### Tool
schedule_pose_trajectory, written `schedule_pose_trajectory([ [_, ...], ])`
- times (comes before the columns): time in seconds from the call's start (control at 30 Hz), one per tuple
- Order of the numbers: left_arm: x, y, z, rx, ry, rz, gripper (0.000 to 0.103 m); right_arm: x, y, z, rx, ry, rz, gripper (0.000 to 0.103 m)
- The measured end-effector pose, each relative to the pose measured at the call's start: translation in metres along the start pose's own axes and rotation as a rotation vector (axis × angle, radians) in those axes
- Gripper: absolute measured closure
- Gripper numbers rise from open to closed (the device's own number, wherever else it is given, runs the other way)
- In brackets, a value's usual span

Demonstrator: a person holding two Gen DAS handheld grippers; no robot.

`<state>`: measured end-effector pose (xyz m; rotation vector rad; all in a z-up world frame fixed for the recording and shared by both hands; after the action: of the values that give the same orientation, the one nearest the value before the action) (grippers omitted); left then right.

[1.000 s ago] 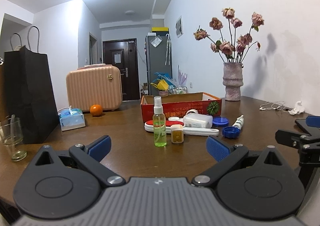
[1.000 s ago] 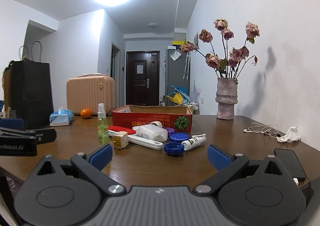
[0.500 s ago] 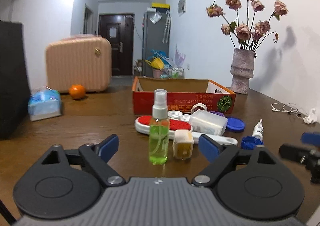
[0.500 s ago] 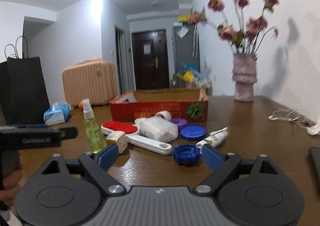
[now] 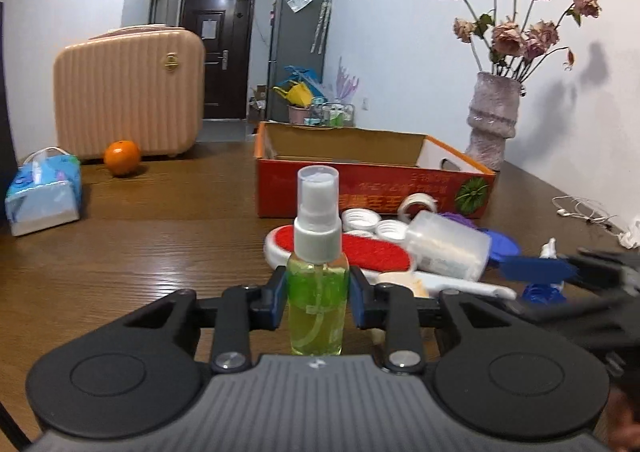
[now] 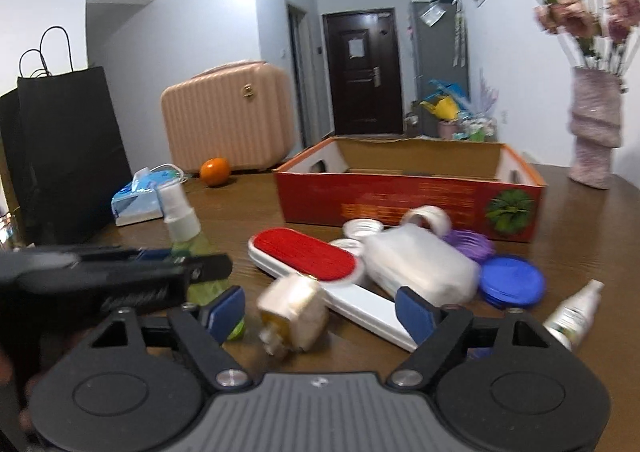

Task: Organize rigid objects
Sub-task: 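Grasp the green spray bottle with the left gripper while the right grasps the beige cube box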

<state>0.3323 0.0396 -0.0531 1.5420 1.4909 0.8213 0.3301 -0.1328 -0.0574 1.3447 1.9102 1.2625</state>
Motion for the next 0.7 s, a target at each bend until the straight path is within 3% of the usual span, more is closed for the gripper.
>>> schedule_pose_trajectory([
  [0.23,0.029,0.007,-0.039,-0.063,0.105,0.013,0.072,0.031,0.013,0.067,0.116,0.023,-0.017,0.05],
  [0.27,0.031,0.009,-0.045,-0.074,0.113,0.013,0.072,0.033,0.012,0.072,0.129,0.015,-0.021,0.062],
  [0.33,0.032,0.012,-0.056,-0.09,0.127,0.019,0.072,0.036,0.008,0.076,0.128,-0.004,-0.017,0.072],
  [0.5,0.019,0.011,-0.074,-0.102,0.108,0.02,0.072,0.037,-0.004,0.055,0.124,-0.01,-0.073,0.072],
  [0.7,-0.015,0.016,-0.068,-0.096,0.038,0.035,0.072,0.011,-0.026,-0.001,0.11,-0.017,-0.039,0.072],
])
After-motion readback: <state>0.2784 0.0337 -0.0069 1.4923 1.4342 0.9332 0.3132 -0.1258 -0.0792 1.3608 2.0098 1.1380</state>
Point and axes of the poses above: each gripper's, at about its wrist camera, not at the fingertips, and z roughly the way its jaws point, x to its left, y to its top, the point moved 7 cm from there along z, roughly the way its jaws point, and after that the axes turned 1 degree about -z, right-handed, at the moved point
